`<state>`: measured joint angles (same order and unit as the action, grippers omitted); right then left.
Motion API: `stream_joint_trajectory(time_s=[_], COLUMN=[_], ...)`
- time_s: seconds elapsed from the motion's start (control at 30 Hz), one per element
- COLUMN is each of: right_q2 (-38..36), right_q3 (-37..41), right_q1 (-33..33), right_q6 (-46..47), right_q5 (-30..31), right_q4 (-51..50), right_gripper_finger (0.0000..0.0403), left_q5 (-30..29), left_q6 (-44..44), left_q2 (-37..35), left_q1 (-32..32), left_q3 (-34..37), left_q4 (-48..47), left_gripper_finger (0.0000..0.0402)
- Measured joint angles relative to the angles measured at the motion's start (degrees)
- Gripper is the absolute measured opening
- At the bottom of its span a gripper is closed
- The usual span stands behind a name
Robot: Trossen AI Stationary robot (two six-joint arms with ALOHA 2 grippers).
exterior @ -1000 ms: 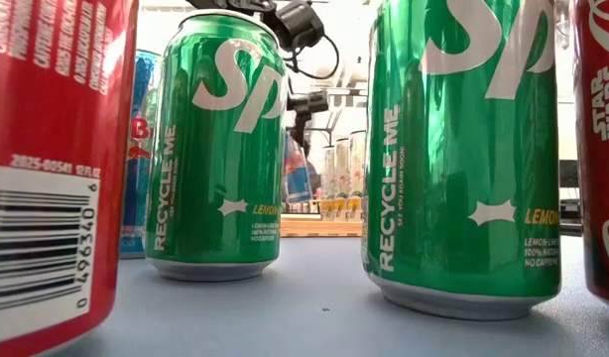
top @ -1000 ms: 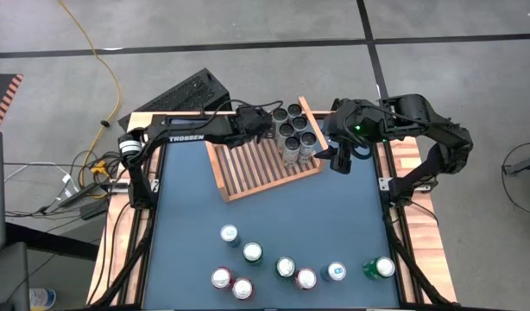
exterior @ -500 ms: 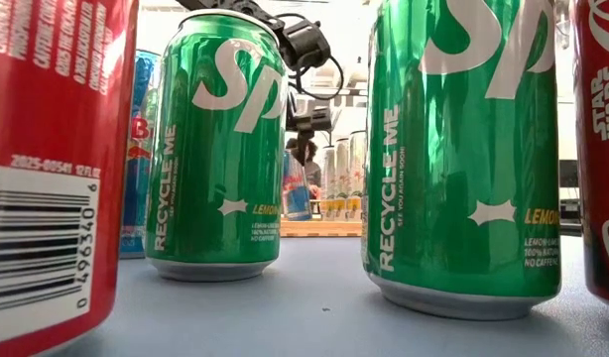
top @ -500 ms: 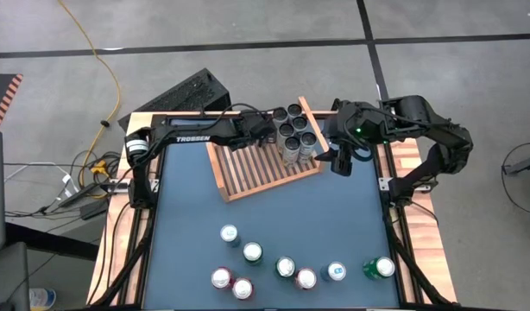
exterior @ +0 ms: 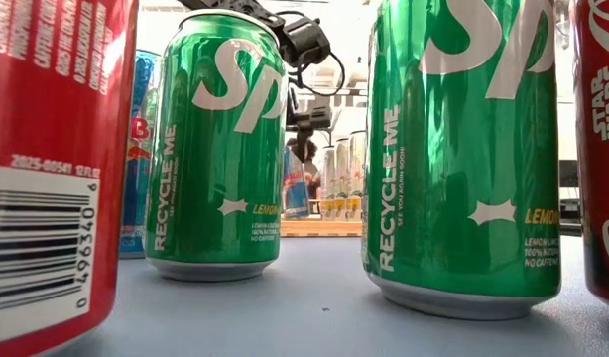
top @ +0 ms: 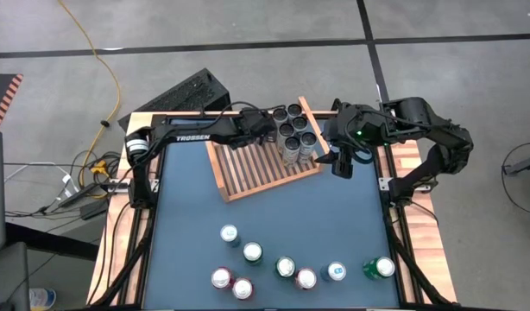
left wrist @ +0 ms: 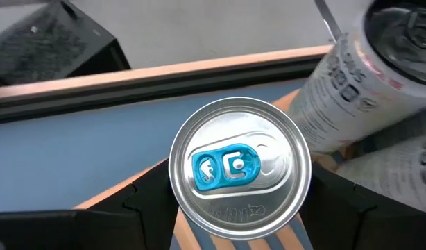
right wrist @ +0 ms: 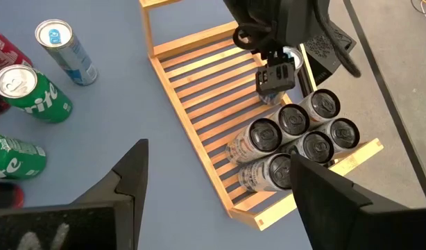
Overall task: Place canned beverage on shelf
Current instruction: Put the blue soda can on the shelf
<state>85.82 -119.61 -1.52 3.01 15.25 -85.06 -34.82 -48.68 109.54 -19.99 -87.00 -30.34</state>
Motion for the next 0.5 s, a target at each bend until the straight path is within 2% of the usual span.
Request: stream_joint_trajectory(time_s=[0.5], right_q2=[0.0], right_q3=[0.0], right_q1=[0.0], right_q6=[0.0], right_q5=[0.0], right_q4=[0.0], right_gripper_finger=[0.0260], left_q5=[-2.0], left_q6=[3.2], left_q2=[0.3], left_q1=[-0.2], left_q3=[0.0], left_q4=[1.8], left_gripper_finger=[0.0229])
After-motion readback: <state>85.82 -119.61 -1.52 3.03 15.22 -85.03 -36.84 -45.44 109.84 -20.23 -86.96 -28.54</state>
